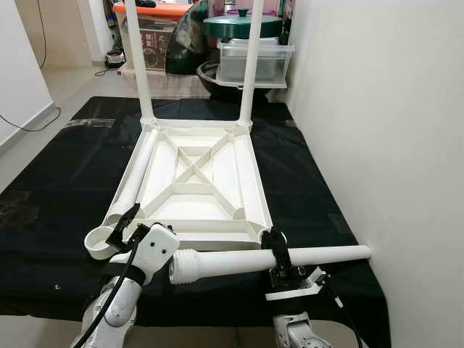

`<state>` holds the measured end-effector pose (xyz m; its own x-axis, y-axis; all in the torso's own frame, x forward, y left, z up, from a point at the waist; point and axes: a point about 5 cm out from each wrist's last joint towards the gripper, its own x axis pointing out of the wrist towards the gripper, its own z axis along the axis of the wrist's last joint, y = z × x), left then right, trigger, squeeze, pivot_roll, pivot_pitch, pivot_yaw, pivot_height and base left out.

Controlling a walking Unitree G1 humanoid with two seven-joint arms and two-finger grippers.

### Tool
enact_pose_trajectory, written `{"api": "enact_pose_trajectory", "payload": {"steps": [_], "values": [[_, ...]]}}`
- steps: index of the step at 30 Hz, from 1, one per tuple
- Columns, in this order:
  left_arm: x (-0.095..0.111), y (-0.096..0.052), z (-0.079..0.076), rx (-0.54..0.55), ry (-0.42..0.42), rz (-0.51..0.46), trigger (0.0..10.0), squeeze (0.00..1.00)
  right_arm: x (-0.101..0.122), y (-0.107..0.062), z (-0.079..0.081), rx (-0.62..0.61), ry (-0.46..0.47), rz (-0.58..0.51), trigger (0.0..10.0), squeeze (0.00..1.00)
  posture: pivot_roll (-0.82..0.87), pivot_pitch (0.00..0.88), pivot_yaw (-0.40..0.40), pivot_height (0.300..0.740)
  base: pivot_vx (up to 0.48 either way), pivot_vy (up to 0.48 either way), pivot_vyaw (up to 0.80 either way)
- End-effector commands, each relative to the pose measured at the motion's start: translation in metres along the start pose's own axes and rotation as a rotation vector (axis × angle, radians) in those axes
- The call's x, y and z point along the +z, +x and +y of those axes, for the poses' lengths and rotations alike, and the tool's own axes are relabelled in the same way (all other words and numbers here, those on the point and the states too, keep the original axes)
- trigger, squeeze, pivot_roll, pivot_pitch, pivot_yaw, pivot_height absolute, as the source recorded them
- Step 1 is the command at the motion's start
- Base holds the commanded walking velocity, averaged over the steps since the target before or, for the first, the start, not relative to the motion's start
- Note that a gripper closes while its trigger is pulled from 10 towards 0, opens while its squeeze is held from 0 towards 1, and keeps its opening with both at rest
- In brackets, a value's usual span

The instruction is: Building children table

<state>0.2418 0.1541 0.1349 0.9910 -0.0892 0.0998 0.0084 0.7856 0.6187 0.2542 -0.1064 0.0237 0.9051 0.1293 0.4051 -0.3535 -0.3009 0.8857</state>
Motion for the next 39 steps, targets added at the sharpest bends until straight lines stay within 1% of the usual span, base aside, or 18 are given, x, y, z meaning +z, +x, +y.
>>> {"api": "enact_pose_trajectory", "payload": {"steps": [1,3,7,9,10,13,14,15,18,21,22,24,28,29,31,32,36,39], "values": [[0.001,0.0,-0.001,-0.005,-0.001,-0.004,10.0,1.0,-0.115,0.225,0.214,0.371,-0.783,0.433,0.0,0.0,0.07,0.0,-0.061,0.74,0.0,0.0,0.0],[0.0,0.0,-0.002,-0.01,0.001,-0.005,10.0,1.0,-0.115,0.225,0.213,0.368,-0.783,0.435,0.0,0.0,0.07,0.0,-0.062,0.74,0.0,0.0,0.0],[-0.003,0.0,-0.004,-0.019,0.046,0.015,10.0,1.0,-0.116,0.224,0.208,0.359,-0.781,0.442,0.0,0.0,0.07,0.0,-0.063,0.74,0.0,0.0,0.0],[-0.003,0.0,-0.004,-0.019,0.046,0.015,10.0,1.0,-0.116,0.224,0.208,0.359,-0.781,0.442,0.0,0.0,0.07,0.0,-0.063,0.74,0.0,0.0,0.0],[-0.004,0.001,-0.004,-0.011,0.067,0.022,10.0,0.0,-0.116,0.223,0.207,0.357,-0.781,0.444,0.0,0.0,0.08,0.0,-0.063,0.74,0.0,0.0,0.0],[-0.004,0.0,-0.004,-0.012,0.051,0.008,10.0,0.0,-0.116,0.223,0.206,0.356,-0.777,0.445,0.0,0.0,0.08,0.0,-0.063,0.74,0.0,0.0,0.0],[-0.003,0.0,-0.003,-0.013,0.027,0.001,10.0,1.0,-0.117,0.223,0.206,0.357,-0.775,0.444,0.0,0.0,0.07,0.0,-0.06,0.74,0.0,0.0,0.0],[-0.003,0.0,-0.003,-0.013,0.027,0.001,10.0,1.0,-0.117,0.223,0.206,0.357,-0.775,0.444,0.0,0.0,0.07,0.0,-0.06,0.74,0.0,0.0,0.0],[-0.003,-0.002,-0.004,-0.022,-0.009,-0.004,10.0,1.0,-0.117,0.223,0.208,0.364,-0.774,0.442,0.0,0.0,0.07,0.0,-0.06,0.74,0.0,0.0,0.0],[-0.005,-0.002,-0.003,-0.004,0.011,0.007,10.0,1.0,-0.116,0.223,0.206,0.357,-0.773,0.443,0.0,0.0,0.07,0.0,-0.06,0.74,0.0,0.0,0.0],[-0.007,-0.002,-0.003,0.008,0.033,0.023,10.0,1.0,-0.116,0.222,0.204,0.347,-0.774,0.443,0.0,0.0,0.07,0.0,-0.06,0.74,0.0,0.0,0.0],[-0.009,-0.001,-0.003,0.015,0.049,0.034,10.0,1.0,-0.116,0.222,0.203,0.341,-0.774,0.443,0.0,0.0,0.07,0.0,-0.06,0.74,0.0,0.0,0.0],[-0.013,-0.002,-0.006,0.009,0.074,0.062,10.0,1.0,-0.114,0.221,0.196,0.316,-0.778,0.442,0.0,0.0,0.07,0.0,-0.059,0.74,0.0,0.0,0.0],[-0.015,-0.001,-0.007,0.009,0.084,0.072,10.0,0.19,-0.112,0.221,0.191,0.295,-0.779,0.441,0.0,0.0,0.07,0.0,-0.059,0.74,0.0,0.0,0.0],[-0.016,-0.001,-0.007,0.01,0.087,0.077,10.0,0.19,-0.111,0.221,0.189,0.287,-0.778,0.441,0.0,0.0,0.07,0.0,-0.059,0.74,0.0,0.0,0.0],[-0.017,-0.001,-0.007,0.016,0.094,0.083,10.0,0.0,-0.111,0.221,0.186,0.278,-0.779,0.44,0.0,0.0,0.07,0.0,-0.059,0.74,0.0,0.0,0.0],[-0.019,-0.001,-0.006,0.021,0.108,0.094,10.0,0.0,-0.109,0.22,0.183,0.264,-0.78,0.44,0.0,0.0,0.07,0.0,-0.059,0.74,0.0,0.0,0.0],[-0.02,-0.001,-0.007,0.015,0.079,0.101,10.0,0.0,-0.108,0.22,0.182,0.256,-0.78,0.439,0.0,0.0,0.07,0.0,-0.059,0.74,0.0,0.0,0.0]]}}
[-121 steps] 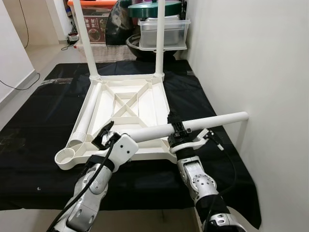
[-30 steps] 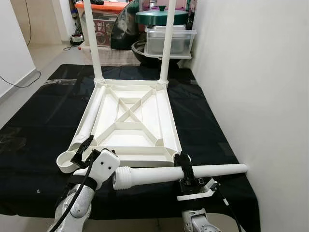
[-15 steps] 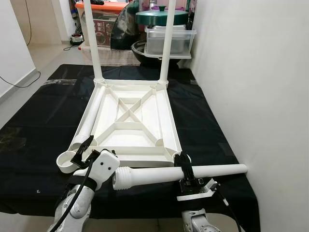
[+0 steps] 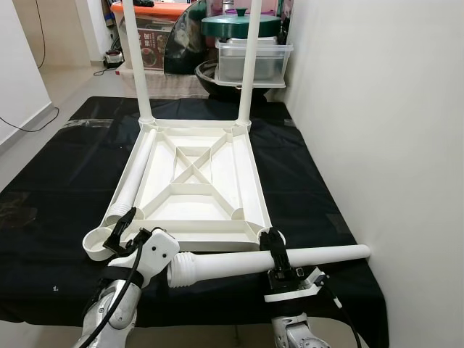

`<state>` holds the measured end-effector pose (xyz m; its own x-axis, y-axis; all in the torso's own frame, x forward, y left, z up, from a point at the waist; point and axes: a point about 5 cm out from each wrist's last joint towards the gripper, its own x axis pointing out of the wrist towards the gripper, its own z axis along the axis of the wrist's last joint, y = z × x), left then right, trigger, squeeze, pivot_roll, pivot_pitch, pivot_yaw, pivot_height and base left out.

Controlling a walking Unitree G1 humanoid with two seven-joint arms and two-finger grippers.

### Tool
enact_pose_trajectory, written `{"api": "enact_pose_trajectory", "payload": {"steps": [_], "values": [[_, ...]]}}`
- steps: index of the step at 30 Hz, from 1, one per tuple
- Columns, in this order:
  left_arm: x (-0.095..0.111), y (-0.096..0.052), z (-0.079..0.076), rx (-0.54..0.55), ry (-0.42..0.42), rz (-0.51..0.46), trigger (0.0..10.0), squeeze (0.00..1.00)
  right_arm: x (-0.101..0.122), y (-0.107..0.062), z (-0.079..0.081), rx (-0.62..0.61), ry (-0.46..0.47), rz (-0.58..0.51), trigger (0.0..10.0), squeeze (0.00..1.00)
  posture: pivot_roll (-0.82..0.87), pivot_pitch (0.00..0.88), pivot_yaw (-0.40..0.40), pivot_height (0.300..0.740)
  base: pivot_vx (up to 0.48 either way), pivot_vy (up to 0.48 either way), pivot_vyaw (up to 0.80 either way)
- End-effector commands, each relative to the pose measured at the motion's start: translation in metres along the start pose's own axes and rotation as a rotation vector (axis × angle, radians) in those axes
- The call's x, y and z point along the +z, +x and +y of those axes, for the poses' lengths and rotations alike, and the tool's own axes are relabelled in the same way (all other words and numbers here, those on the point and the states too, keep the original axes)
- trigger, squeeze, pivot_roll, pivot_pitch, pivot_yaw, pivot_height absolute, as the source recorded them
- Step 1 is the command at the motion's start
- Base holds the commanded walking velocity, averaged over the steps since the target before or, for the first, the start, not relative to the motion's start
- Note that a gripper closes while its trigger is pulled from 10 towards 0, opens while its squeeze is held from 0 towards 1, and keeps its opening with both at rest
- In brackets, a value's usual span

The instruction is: Building children table

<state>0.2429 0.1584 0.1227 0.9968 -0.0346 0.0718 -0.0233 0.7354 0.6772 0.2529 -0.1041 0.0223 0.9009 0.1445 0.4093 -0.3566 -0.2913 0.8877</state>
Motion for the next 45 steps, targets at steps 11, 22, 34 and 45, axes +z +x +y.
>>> {"api": "enact_pose_trajectory", "payload": {"steps": [11,22,34,45], "values": [[-0.006,-0.002,-0.002,-0.01,-0.077,0.031,10.0,1.0,-0.099,0.224,0.185,0.253,-0.771,0.418,0.0,0.0,0.07,0.0,-0.059,0.74,0.0,0.0,0.0],[-0.016,0.0,-0.008,-0.016,-0.005,0.133,10.0,0.0,-0.1,0.224,0.186,0.245,-0.772,0.414,0.0,0.0,0.08,0.0,-0.061,0.74,0.0,0.0,0.0],[-0.015,-0.002,-0.01,-0.03,-0.001,0.118,10.0,0.0,-0.119,0.207,0.217,0.382,-0.925,0.461,0.0,0.0,0.07,0.0,-0.06,0.74,0.0,0.0,0.0],[-0.014,0.0,-0.01,-0.022,-0.016,0.114,10.0,0.0,-0.128,0.198,0.229,0.568,-1.089,0.496,0.0,0.0,0.07,0.0,-0.06,0.74,0.0,0.0,0.0]]}}
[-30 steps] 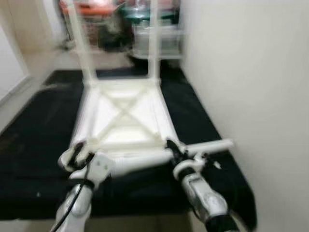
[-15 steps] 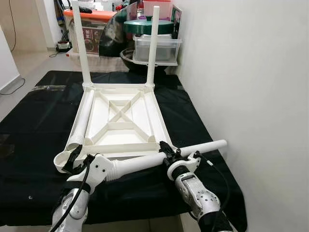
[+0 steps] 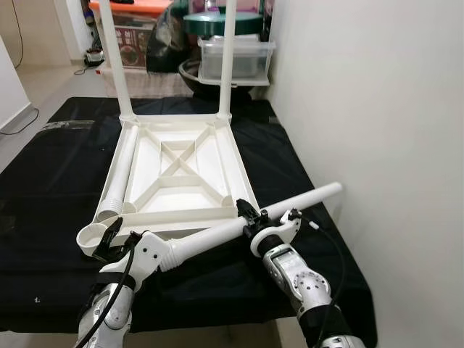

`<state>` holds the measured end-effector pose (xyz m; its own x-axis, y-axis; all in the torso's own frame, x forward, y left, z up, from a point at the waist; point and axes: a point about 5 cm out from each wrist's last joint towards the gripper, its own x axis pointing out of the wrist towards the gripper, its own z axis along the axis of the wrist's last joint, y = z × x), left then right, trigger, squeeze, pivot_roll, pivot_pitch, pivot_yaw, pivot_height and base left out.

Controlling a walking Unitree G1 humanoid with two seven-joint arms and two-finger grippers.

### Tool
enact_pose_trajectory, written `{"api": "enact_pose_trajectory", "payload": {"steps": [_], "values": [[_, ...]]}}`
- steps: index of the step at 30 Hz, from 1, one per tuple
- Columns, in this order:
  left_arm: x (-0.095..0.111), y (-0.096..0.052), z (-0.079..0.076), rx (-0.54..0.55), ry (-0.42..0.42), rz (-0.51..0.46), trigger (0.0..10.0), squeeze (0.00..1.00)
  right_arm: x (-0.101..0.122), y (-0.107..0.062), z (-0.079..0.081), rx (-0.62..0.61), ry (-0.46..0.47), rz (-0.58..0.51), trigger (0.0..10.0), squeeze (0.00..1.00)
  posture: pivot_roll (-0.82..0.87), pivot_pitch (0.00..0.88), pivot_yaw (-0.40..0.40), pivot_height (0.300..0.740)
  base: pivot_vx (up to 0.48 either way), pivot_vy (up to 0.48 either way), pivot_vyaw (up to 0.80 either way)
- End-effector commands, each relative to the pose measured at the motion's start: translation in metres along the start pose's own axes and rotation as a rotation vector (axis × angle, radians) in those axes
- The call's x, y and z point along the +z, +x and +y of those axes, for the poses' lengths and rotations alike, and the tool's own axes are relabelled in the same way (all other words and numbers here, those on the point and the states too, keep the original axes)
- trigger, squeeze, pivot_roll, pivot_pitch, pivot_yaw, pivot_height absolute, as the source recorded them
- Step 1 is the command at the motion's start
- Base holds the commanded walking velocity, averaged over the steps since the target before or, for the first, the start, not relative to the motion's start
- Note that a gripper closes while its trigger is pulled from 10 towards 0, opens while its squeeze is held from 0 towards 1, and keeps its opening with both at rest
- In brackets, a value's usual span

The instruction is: Building children table

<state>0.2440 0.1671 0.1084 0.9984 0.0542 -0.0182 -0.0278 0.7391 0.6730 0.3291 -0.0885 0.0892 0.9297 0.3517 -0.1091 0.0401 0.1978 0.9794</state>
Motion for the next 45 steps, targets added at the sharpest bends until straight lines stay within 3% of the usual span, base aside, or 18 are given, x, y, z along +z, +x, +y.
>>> {"api": "enact_pose_trajectory", "payload": {"steps": [1,13,25,45], "values": [[0.003,0.0,-0.006,-0.022,-0.011,-0.012,10.0,0.0,-0.024,-0.016,0.253,0.995,-0.953,-0.093,0.0,0.0,0.07,0.0,-0.06,0.74,0.0,0.0,0.0],[0.003,0.0,-0.007,-0.017,-0.02,-0.015,10.0,0.0,-0.027,-0.024,0.254,1.06,-1.122,-0.157,0.0,0.0,0.06,0.0,-0.06,0.74,0.0,0.0,0.0],[0.003,0.002,-0.008,-0.021,-0.021,-0.022,10.0,0.0,-0.019,-0.02,0.247,1.003,-1.072,-0.162,0.0,0.0,0.06,0.0,-0.053,0.74,0.0,0.0,0.0],[0.003,0.004,-0.009,-0.017,-0.015,-0.036,10.0,0.0,-0.003,-0.023,0.254,1.035,-1.134,-0.209,0.0,0.0,0.06,0.0,-0.049,0.74,0.0,0.0,0.0]]}}
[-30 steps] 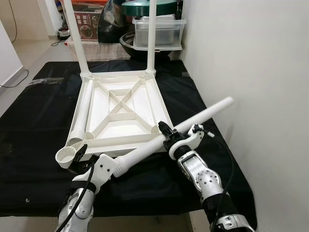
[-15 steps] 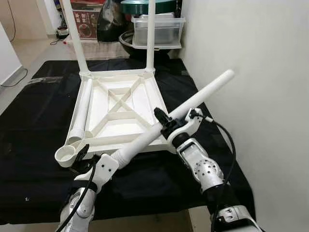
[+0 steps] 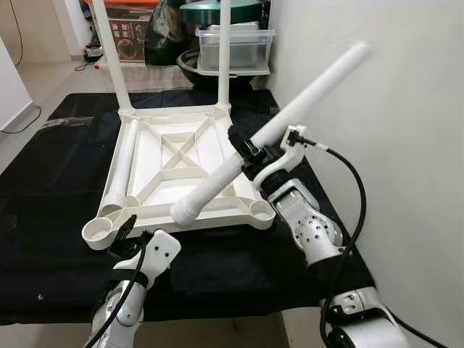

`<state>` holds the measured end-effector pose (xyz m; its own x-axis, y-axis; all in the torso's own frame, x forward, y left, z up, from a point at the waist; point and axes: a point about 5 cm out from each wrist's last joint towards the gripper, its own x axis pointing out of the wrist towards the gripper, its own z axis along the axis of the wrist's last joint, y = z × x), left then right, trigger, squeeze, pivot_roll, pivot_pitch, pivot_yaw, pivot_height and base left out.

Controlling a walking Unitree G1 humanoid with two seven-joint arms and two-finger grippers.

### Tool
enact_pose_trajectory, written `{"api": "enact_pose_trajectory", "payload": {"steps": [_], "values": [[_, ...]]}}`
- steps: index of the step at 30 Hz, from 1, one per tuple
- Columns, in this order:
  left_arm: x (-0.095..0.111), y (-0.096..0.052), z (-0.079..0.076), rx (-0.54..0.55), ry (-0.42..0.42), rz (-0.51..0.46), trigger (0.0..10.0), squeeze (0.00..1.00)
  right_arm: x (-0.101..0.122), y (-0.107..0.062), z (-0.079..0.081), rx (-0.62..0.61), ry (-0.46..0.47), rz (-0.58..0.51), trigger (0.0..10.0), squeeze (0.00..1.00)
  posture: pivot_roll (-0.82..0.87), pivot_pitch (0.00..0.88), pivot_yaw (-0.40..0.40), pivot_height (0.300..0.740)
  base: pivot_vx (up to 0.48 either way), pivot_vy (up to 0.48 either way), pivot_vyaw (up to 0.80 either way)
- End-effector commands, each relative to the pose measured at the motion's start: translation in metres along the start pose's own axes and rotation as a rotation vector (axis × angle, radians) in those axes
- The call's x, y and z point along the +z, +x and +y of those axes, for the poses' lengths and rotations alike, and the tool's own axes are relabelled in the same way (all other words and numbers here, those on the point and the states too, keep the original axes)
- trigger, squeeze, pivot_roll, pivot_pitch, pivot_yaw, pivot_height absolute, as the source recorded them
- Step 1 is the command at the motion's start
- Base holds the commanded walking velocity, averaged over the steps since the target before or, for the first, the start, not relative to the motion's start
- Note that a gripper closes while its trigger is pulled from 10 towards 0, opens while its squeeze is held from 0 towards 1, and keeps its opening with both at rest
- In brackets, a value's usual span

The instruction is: Building children table

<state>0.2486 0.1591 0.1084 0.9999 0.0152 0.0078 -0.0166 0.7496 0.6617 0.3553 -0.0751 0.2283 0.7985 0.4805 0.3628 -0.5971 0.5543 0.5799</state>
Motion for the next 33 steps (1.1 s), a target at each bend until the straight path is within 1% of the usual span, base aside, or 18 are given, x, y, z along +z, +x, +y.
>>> {"api": "enact_pose_trajectory", "payload": {"steps": [1,5,7,12,13,14,15,16,17,19,20,21,24,27,28,31,32,33], "values": [[-0.003,0.0,-0.003,-0.005,0.0,0.011,10.0,0.0,0.057,0.025,0.103,0.477,-0.472,-0.17,0.0,0.0,0.06,0.0,-0.049,0.74,0.0,0.0,0.0],[-0.003,-0.001,-0.002,-0.003,-0.001,0.013,10.0,0.0,0.057,0.024,0.1,0.458,-0.475,-0.175,0.0,0.0,0.06,0.0,-0.049,0.74,0.0,0.0,0.0],[-0.003,-0.001,-0.002,0.0,-0.002,0.015,10.0,0.0,0.059,0.026,0.093,0.394,-0.472,-0.18,0.0,0.0,0.05,0.0,-0.049,0.74,0.0,0.0,0.0],[-0.004,-0.002,-0.002,0.002,-0.003,0.019,10.0,0.0,0.058,0.026,0.087,0.359,-0.474,-0.175,0.0,0.0,0.05,0.0,-0.051,0.74,0.0,0.0,0.0],[-0.004,-0.002,-0.002,0.004,-0.003,0.021,10.0,0.0,0.057,0.026,0.084,0.332,-0.473,-0.164,0.0,0.0,0.06,0.0,-0.05,0.74,0.0,0.0,0.0],[-0.005,-0.001,-0.002,0.005,-0.004,0.025,10.0,0.0,0.055,0.028,0.08,0.298,-0.469,-0.148,4.2,0.0,0.06,0.0,-0.051,0.74,0.0,0.0,0.0],[-0.005,-0.001,-0.002,0.005,-0.004,0.025,10.0,0.0,0.055,0.028,0.08,0.298,-0.469,-0.148,4.2,0.0,0.06,0.0,-0.051,0.74,0.0,0.0,0.0],[-0.005,-0.001,-0.002,0.003,-0.001,0.028,10.0,0.0,0.054,0.031,0.072,0.226,-0.46,-0.127,10.0,0.0,0.06,0.0,-0.051,0.74,0.0,0.0,0.0],[-0.005,-0.001,-0.002,0.003,-0.001,0.028,10.0,0.0,0.054,0.031,0.072,0.226,-0.46,-0.127,10.0,0.0,0.06,0.0,-0.051,0.74,0.0,0.0,0.0],[-0.006,0.0,-0.002,0.001,0.0,0.03,10.0,0.0,0.055,0.036,0.056,0.094,-0.432,-0.092,10.0,0.0,0.06,0.0,-0.051,0.74,0.0,0.0,0.0],[-0.006,0.0,-0.002,0.001,0.0,0.03,10.0,0.0,0.055,0.036,0.056,0.094,-0.432,-0.092,10.0,0.0,0.06,0.0,-0.051,0.74,0.0,0.0,0.0],[-0.006,0.0,-0.002,0.0,-0.001,0.029,10.0,0.0,0.054,0.039,0.047,0.028,-0.422,-0.065,10.0,0.0,0.05,0.0,-0.051,0.74,0.0,0.0,0.0],[-0.006,0.0,-0.002,0.001,-0.003,0.03,10.0,0.0,0.055,0.042,0.033,-0.092,-0.418,-0.027,10.0,0.0,0.05,0.0,-0.052,0.74,0.0,0.0,0.0],[-0.006,0.0,-0.002,0.001,-0.004,0.03,10.0,0.0,0.055,0.042,0.03,-0.12,-0.425,-0.024,10.0,0.0,0.05,0.0,-0.051,0.74,0.0,0.0,0.0],[-0.006,0.0,-0.003,0.001,-0.005,0.031,10.0,0.0,0.054,0.042,0.027,-0.149,-0.435,-0.005,10.0,0.0,0.05,0.0,-0.051,0.74,0.0,0.0,0.0],[-0.006,0.0,-0.003,0.001,-0.005,0.032,10.0,0.0,0.052,0.043,0.024,-0.17,-0.433,0.015,10.0,0.0,0.05,0.0,-0.051,0.74,0.0,0.0,0.0],[-0.006,-0.001,-0.003,0.002,-0.005,0.033,10.0,0.0,0.052,0.042,0.022,-0.19,-0.458,0.02,10.0,0.0,0.05,0.0,-0.051,0.74,0.0,0.0,0.0],[-0.006,-0.001,-0.003,0.004,-0.006,0.034,10.0,0.0,0.05,0.042,0.021,-0.191,-0.454,0.046,10.0,0.0,0.05,0.0,-0.053,0.74,0.0,0.0,0.0]]}}
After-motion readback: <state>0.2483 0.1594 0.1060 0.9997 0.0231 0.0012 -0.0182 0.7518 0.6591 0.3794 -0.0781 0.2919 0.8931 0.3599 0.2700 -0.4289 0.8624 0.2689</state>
